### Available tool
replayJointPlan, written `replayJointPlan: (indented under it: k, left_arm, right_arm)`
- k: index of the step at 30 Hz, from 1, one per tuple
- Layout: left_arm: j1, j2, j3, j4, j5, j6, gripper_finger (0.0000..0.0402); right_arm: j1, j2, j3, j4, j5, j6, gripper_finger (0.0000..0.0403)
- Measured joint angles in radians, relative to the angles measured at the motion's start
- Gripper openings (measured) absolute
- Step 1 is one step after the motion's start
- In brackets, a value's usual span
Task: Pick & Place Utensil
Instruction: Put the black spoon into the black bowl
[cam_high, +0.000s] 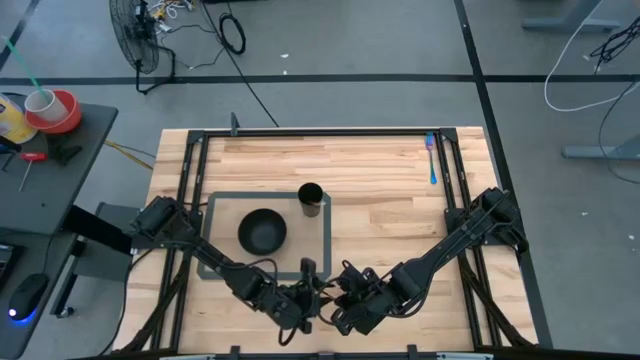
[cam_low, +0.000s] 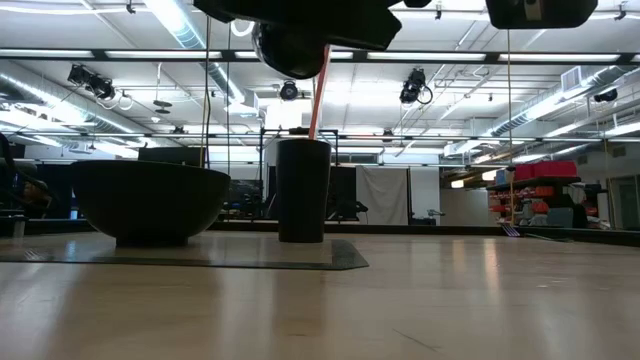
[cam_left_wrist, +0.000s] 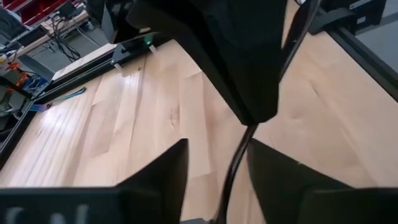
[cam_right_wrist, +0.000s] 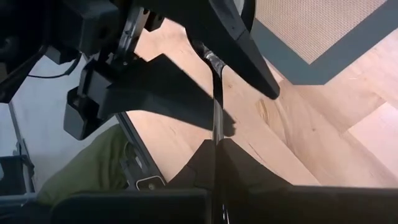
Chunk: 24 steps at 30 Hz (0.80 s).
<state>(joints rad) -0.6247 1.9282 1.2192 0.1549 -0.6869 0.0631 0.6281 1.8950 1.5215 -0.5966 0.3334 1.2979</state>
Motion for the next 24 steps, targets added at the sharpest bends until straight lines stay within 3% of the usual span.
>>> replayJointPlan:
  k: [10, 17, 24]
  left_arm:
    - [0.005, 0.000, -0.001, -0.014, 0.013, 0.003, 0.0012]
    - [-0.005, -0.001, -0.001, -0.015, -0.054, 0.007, 0.0008]
    - [-0.064, -0.012, 0.000, -0.115, -0.286, 0.058, 0.0010]
  right_arm:
    - [0.000, 0.000, 0.000, 0.011, 0.042, -0.038, 0.0011]
    - [0.000, -0.002, -0.001, 0.028, 0.121, -0.079, 0.0056]
    - [0.025, -0.081, -0.001, 0.069, 0.196, -0.167, 0.0143]
